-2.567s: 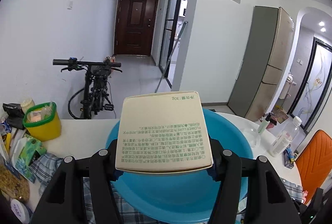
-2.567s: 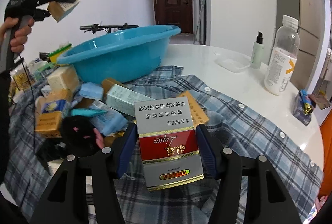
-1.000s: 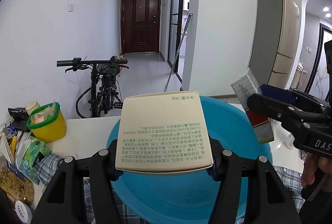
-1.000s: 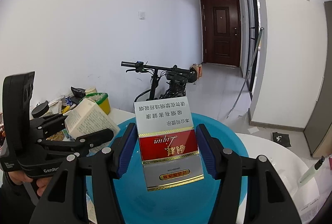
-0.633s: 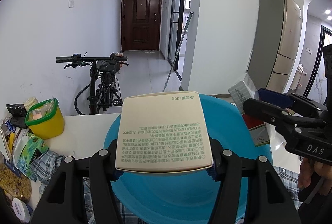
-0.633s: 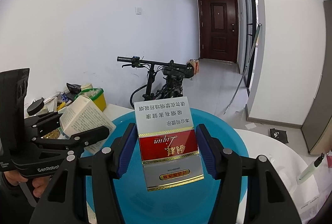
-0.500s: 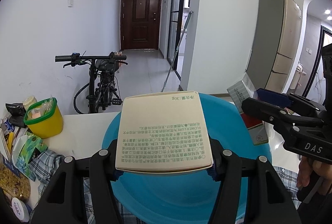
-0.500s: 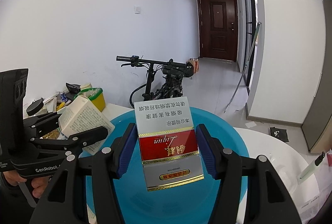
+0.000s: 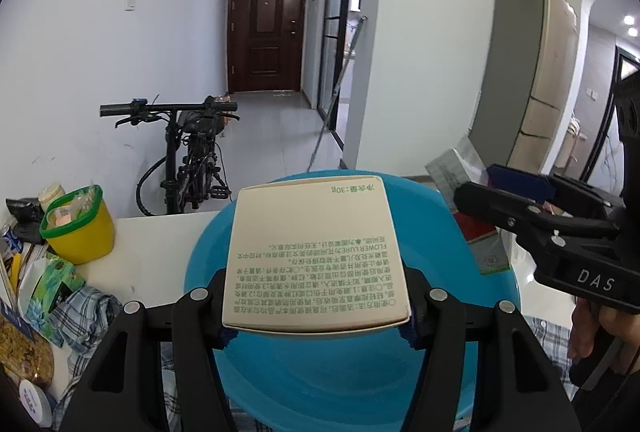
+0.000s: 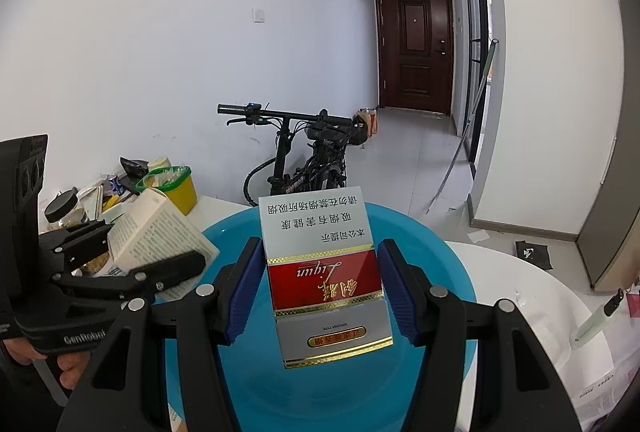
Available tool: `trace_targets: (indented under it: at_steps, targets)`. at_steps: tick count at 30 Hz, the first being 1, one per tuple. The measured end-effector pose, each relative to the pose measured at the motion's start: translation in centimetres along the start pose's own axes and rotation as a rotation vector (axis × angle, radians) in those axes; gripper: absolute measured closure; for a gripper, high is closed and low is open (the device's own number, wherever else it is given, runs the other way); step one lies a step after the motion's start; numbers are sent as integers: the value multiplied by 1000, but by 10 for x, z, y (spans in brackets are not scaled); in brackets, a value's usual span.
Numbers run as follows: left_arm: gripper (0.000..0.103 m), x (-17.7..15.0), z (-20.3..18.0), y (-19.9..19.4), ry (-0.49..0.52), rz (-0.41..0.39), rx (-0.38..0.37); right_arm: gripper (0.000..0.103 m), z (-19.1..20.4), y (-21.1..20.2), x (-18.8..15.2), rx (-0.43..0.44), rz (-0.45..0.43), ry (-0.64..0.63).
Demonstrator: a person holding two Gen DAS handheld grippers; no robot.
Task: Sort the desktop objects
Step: 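Open the left tool to drop the cream box into the basin, then lower the red-white box and open the right tool into the basin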
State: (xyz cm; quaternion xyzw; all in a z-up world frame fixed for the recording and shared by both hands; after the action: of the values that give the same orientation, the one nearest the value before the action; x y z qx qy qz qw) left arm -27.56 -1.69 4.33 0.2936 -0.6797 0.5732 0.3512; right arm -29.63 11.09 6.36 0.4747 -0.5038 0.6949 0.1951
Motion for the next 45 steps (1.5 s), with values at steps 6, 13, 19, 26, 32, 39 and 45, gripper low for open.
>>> trace_targets:
  at_steps: [6, 13, 19, 26, 32, 39, 45]
  targets:
    - [41, -3, -4, 4, 1, 13, -9, 46, -1, 1, -1, -4, 7, -2]
    - [0, 2, -5, -5, 42, -35, 24, 46, -10, -3, -1, -18, 4, 11]
    - [0, 1, -5, -5, 50, -27, 35, 46, -12, -5, 0, -28, 0, 15]
    - [0, -1, 0, -1, 35, -12, 38, 46, -8, -3, 1, -21, 3, 9]
    - [0, -1, 0, -1, 39, -12, 48, 46, -10, 1, -2, -19, 15, 10]
    - [0, 1, 6, -4, 19, -17, 57, 46, -10, 0, -1, -14, 10, 7]
    - [0, 3, 12, -5, 5, -16, 64, 45, -12, 4, -2, -31, 19, 16]
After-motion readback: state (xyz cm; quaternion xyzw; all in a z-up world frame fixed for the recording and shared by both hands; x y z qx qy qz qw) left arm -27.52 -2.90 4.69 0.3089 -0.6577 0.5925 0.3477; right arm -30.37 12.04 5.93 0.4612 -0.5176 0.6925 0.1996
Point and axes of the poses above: each gripper's, at about its wrist camera, not at the fingertips, and y roughly the way its jaws point, z to its left, x to its top, the point moved 6 cm from there along y, roughly the way its jaws point, and after that the axes turned 2 degrees about -x, right-handed, at the moved point
